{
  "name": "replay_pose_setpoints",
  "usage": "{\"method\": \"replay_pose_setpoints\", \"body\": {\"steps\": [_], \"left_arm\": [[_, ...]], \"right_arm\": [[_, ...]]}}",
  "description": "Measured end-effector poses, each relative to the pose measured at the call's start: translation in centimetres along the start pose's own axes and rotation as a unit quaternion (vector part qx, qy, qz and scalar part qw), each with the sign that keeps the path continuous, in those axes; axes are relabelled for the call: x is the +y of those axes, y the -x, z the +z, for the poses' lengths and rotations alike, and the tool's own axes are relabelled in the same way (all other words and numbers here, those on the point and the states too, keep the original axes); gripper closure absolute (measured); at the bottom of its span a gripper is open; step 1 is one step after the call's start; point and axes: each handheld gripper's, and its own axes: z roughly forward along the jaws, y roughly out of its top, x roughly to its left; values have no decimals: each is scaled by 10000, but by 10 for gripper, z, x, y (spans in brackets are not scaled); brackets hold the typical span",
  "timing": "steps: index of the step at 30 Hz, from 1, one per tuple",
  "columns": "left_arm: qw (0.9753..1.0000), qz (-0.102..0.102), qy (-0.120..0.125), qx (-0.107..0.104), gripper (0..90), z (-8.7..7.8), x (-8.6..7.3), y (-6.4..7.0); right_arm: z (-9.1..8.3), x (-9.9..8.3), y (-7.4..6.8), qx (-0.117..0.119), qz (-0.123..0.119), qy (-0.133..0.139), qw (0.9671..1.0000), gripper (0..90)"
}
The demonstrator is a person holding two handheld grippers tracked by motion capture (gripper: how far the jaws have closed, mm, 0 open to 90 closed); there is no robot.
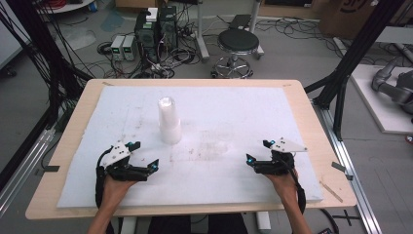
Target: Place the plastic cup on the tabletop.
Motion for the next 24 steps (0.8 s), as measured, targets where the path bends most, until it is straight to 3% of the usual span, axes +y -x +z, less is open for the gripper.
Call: {"method": "replay_pose_setpoints", "body": {"steps": [4,7,24], "left_arm": [[10000,-2,34,22,18,-1,0,0],[10000,-17,52,37,18,-1,0,0],[9999,-7,116,60,18,-2,-1,0]], "right_arm": [[-2,-5,2,25,121,304,9995,142],[-2,-8,4,20,200,367,9991,143],[2,-14,5,-62,200,268,9994,145]]}}
